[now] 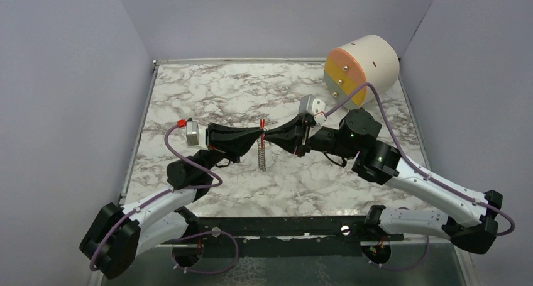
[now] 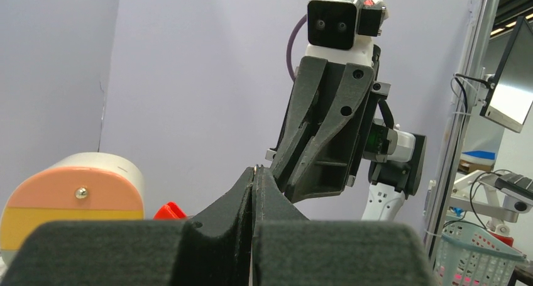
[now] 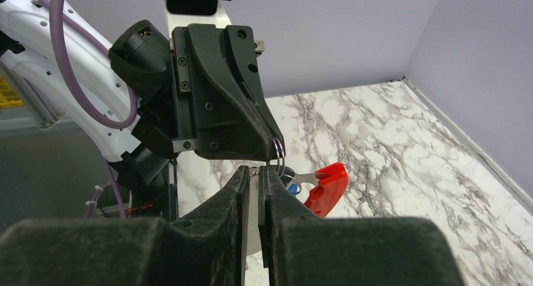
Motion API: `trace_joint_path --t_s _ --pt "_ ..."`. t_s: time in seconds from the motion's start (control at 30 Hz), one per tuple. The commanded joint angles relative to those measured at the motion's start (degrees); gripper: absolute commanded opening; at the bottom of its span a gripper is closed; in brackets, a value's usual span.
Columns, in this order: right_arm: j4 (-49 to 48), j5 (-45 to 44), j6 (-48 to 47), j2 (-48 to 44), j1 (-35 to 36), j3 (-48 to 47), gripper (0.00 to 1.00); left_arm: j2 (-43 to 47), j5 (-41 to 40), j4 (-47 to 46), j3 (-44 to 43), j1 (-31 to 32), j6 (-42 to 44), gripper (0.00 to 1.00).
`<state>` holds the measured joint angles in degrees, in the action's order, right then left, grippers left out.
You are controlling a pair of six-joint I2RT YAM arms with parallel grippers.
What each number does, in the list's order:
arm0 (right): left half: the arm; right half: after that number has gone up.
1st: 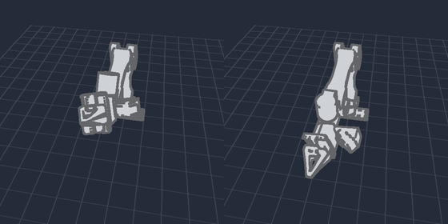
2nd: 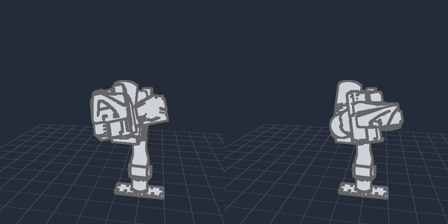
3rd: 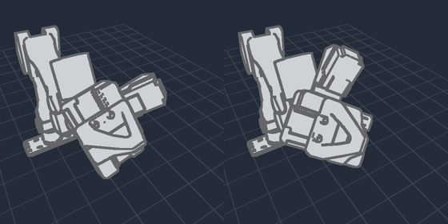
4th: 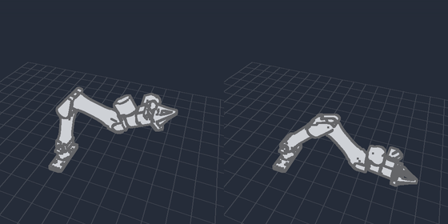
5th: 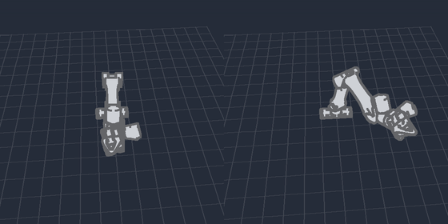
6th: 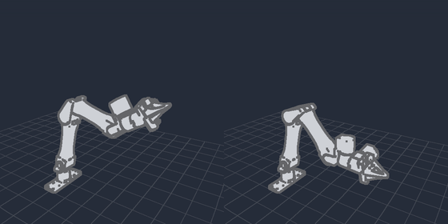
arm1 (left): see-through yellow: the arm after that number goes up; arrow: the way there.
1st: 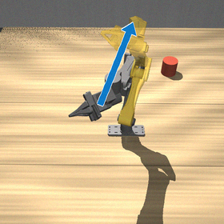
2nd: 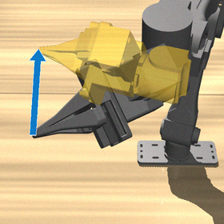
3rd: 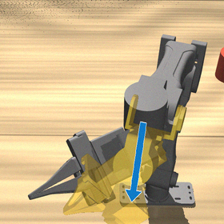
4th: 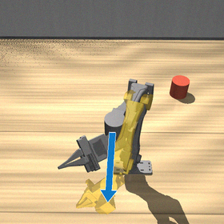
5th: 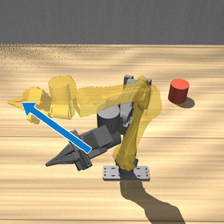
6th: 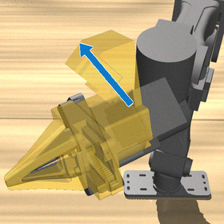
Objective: Remove the keys from the keyring
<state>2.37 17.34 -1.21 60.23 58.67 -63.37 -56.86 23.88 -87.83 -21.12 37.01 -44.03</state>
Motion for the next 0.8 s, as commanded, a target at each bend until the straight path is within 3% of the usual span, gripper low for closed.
trace_joint_path --t_s 0.0,0.17,0.57,0.77 --pt "-3.09 1.20 0.42 0.62 0.26 -0.65 0.10 0.34 -1.69 -13.08 -1.27 0.67 0.07 0.00" --pt "-3.76 1.55 0.69 1.47 0.28 -0.61 0.01 0.64 -2.20 -13.07 -0.91 0.91 0.58 0.00" --pt "-4.77 1.71 0.74 1.56 0.25 -0.32 0.04 1.29 -2.49 -13.15 -0.85 1.89 0.85 0.00" --pt "-5.27 1.26 0.44 0.93 0.24 -0.36 0.01 1.42 -2.54 -13.15 -0.39 2.23 1.07 0.00"
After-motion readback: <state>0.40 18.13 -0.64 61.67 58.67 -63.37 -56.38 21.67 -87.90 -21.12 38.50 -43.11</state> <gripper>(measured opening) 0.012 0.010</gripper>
